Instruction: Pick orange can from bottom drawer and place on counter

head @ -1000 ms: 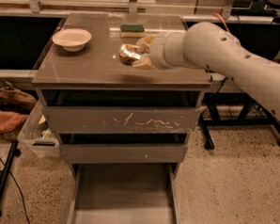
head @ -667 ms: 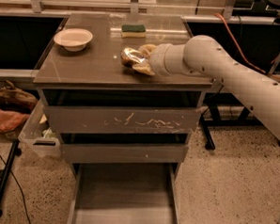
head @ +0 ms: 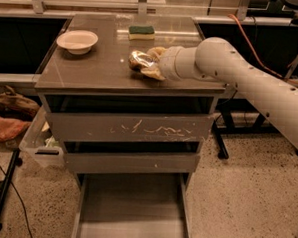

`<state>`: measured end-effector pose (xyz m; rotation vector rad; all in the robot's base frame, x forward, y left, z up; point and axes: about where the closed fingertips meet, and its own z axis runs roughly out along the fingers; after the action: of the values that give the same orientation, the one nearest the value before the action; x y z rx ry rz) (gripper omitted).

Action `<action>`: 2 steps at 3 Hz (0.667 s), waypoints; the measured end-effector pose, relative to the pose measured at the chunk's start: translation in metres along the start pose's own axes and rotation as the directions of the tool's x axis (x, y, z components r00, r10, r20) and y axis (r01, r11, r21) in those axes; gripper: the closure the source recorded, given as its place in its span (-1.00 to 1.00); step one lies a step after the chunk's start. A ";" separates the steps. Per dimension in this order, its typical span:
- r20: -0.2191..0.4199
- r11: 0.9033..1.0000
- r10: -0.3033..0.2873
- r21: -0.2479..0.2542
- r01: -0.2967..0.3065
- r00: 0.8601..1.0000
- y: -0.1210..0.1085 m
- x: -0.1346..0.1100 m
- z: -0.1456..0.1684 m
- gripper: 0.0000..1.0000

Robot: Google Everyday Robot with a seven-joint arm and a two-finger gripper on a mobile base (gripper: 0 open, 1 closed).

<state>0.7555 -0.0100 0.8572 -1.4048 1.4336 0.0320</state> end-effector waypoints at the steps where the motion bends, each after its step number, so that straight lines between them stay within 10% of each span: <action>1: 0.000 1.000 0.000 0.000 0.000 1.000 0.000 0.000 0.000 0.17; 2: 0.000 1.000 0.000 0.000 0.000 1.000 0.000 0.000 0.000 -0.31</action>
Offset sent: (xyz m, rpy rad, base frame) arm 0.0000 0.0000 0.0000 0.0000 0.0000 0.0000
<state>0.7555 -0.0099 0.8571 -1.4049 1.4336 0.0322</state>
